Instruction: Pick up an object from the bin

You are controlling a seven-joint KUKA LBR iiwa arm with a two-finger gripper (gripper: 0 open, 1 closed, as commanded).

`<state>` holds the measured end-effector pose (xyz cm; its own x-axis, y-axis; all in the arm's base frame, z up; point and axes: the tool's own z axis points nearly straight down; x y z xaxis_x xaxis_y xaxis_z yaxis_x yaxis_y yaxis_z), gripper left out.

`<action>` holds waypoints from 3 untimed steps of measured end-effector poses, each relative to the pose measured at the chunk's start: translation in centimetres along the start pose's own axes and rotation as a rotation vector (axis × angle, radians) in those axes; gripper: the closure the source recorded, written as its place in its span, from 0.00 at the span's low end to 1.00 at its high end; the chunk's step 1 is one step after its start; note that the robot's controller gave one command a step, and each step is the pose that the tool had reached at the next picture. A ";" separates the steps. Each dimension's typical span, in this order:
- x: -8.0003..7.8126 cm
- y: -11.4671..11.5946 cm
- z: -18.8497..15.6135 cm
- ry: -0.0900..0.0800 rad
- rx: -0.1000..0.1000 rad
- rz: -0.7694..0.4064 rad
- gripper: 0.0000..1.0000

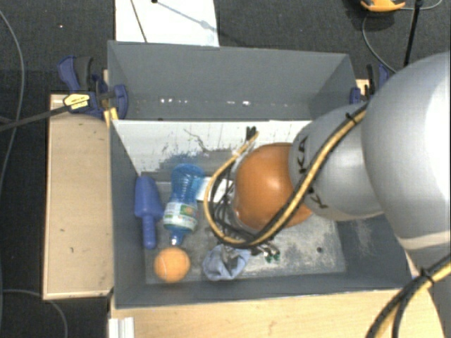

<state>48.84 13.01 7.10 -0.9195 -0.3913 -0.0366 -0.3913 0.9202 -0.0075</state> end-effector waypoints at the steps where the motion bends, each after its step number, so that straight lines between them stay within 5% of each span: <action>1: 0.0 0.0 0.0 0.000 0.000 0.002 1.00; 3: -0.7 -0.7 -9.8 0.003 -0.001 0.022 1.00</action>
Offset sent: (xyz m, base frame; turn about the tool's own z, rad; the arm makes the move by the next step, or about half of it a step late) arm 0.0083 -0.0002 0.0534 -0.0054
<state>49.42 12.58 16.92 -0.9279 -0.3714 -0.0335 -0.3714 0.9284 -0.0057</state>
